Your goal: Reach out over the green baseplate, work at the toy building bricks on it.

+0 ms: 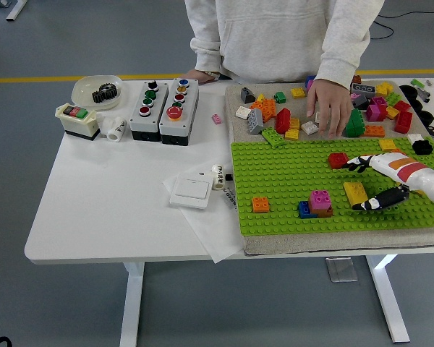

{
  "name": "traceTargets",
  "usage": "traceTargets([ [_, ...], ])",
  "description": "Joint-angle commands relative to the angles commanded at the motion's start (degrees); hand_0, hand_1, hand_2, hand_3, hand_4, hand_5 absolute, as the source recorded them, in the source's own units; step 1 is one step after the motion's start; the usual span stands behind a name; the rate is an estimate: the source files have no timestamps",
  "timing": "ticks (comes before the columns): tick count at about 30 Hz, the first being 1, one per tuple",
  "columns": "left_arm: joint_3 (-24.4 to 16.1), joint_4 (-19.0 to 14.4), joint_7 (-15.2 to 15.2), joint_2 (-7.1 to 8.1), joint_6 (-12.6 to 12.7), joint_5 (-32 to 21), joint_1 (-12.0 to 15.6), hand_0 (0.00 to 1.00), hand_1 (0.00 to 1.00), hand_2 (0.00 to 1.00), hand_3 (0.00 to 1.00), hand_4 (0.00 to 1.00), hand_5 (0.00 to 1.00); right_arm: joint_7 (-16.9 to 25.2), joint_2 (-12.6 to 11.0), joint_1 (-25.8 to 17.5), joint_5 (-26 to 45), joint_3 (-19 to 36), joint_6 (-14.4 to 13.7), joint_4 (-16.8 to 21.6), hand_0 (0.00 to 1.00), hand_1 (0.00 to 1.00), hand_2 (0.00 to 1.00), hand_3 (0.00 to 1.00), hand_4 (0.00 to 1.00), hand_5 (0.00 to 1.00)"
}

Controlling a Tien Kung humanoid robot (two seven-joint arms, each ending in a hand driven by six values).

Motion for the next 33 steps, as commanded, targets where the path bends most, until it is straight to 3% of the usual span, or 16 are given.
traceTargets([
  [4,-0.28,0.04,0.01,-0.05,0.01,0.57,0.02,0.722,0.725,0.708,0.597,0.659,0.606,0.00,-1.78,-1.50,-1.31,2.55,-0.28,4.03,0.758,0.696,0.756,0.847,0.998,0.395],
  [5,-0.30,0.04,0.01,-0.05,-0.02,0.65,0.00,0.722,0.724,0.708,0.597,0.659,0.605,0.00,-2.02,-1.73,-1.59,2.92,-0.41,4.60,0.774,0.704,0.752,0.793,0.998,0.432],
  [15,0.13,0.09,-0.07,-0.19,0.32,0.09,-0.35,0.721,0.725,0.708,0.597,0.659,0.604,0.00,-5.30,-4.41,-3.79,4.12,-2.52,10.30,0.785,0.706,0.743,0.742,0.961,0.453],
  [17,0.28,0.08,-0.09,-0.19,0.35,-0.09,-0.41,0.721,0.725,0.706,0.597,0.658,0.605,0.00,-5.52,-4.79,-3.90,4.24,-2.61,10.89,0.779,0.701,0.730,0.690,0.949,0.461],
  [22,0.32,0.10,-0.09,-0.18,0.41,-0.15,-0.54,0.721,0.725,0.706,0.597,0.658,0.605,0.00,-5.86,-5.25,-4.59,4.28,-3.30,11.33,0.779,0.701,0.730,0.690,0.949,0.461],
  [23,0.32,0.11,-0.10,-0.18,0.42,-0.17,-0.55,0.721,0.725,0.706,0.596,0.658,0.605,0.00,-6.01,-5.32,-5.11,4.13,-3.79,11.39,0.774,0.691,0.716,0.638,0.930,0.468],
  [33,0.39,0.08,-0.10,-0.15,0.31,-0.25,-0.65,0.720,0.725,0.704,0.597,0.657,0.604,0.00,-6.46,-5.81,-7.72,2.83,-5.88,11.56,0.772,0.678,0.707,0.613,0.917,0.471],
])
